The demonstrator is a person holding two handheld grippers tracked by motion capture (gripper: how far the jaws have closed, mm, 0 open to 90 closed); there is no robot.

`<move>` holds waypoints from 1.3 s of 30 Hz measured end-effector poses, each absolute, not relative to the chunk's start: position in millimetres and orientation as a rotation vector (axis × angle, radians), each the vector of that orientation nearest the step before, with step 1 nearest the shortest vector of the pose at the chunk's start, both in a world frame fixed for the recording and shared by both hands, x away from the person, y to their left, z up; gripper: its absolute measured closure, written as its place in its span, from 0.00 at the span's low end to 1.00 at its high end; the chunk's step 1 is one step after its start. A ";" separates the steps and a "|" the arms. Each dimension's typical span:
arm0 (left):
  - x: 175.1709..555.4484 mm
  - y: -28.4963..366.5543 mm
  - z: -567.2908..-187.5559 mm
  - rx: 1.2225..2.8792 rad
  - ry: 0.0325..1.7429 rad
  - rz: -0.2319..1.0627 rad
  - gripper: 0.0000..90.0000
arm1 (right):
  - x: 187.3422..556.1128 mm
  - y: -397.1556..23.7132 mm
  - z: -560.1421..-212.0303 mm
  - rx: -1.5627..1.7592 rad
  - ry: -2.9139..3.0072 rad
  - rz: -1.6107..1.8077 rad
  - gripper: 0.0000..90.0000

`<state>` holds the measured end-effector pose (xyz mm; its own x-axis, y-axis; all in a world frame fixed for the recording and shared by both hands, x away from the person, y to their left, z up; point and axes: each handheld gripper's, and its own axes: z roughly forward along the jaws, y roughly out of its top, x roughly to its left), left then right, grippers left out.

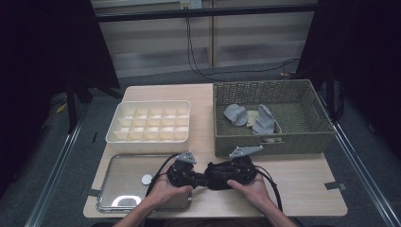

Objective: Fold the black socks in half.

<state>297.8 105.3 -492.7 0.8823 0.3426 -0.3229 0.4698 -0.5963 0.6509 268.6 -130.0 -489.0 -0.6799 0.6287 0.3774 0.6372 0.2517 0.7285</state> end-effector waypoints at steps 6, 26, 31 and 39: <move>297.2 110.3 -490.0 2.261 0.586 -0.181 0.77 | 262.3 -142.5 -475.2 -1.256 -2.431 -1.531 0.71; 305.9 82.1 -466.2 2.173 0.524 -0.157 0.79 | 249.0 -157.8 -501.0 -1.300 -2.502 -1.313 0.99; 310.9 63.1 -472.2 2.176 0.510 -0.184 0.78 | 248.3 -158.5 -503.5 -1.302 -2.501 -1.315 1.00; 304.5 57.4 -492.9 2.277 0.483 -0.201 0.79 | 243.4 -168.8 -495.0 -1.341 -2.476 -1.362 0.92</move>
